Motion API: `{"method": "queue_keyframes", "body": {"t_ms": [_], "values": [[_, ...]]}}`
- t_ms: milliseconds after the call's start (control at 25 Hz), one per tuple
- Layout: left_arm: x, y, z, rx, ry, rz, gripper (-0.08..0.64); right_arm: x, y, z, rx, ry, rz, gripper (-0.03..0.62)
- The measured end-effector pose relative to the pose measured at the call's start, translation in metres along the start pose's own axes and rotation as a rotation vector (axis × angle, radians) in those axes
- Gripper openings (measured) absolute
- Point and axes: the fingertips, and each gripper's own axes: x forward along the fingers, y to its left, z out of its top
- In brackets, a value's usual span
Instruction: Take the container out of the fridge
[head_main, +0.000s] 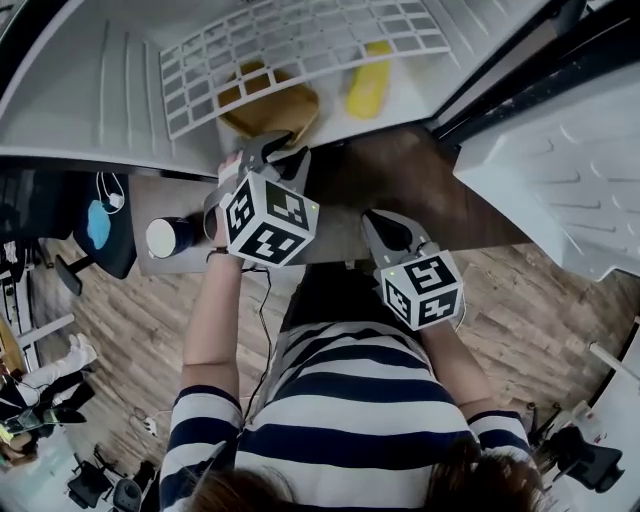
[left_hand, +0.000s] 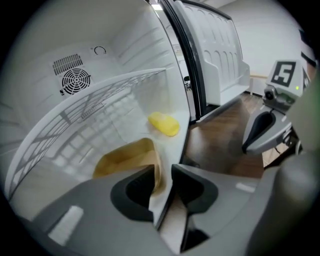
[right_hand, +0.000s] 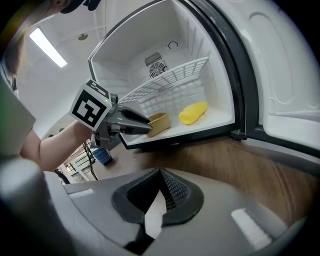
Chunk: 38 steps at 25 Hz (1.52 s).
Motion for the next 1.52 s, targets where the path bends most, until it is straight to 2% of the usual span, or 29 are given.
{"method": "queue_keyframes", "body": {"t_ms": [320,520,720,1000,1160,1520], "values": [[0.007,0.001,-0.002,0.070,0.035,0.010,0.000,0.003,-0.002,0.000,0.026,-0.028,-0.013,-0.008],[0.006,-0.005,-0.001,0.109,0.017,-0.027,0.000,0.000,-0.008,0.001,0.040,-0.044,-0.035,-0.008],[0.002,-0.011,-0.004,0.171,0.023,-0.025,0.000,-0.009,-0.017,0.003,0.051,-0.052,-0.062,-0.008],[-0.011,-0.028,-0.006,0.203,0.020,-0.072,0.000,-0.025,-0.025,0.002,0.030,-0.049,-0.050,-0.008],[-0.023,-0.044,-0.006,0.193,0.011,-0.108,0.000,-0.035,-0.026,0.002,0.009,-0.044,-0.032,-0.008],[-0.054,-0.074,-0.009,0.218,0.010,-0.120,0.000,-0.057,-0.032,0.015,-0.044,-0.054,-0.019,-0.008]]}}
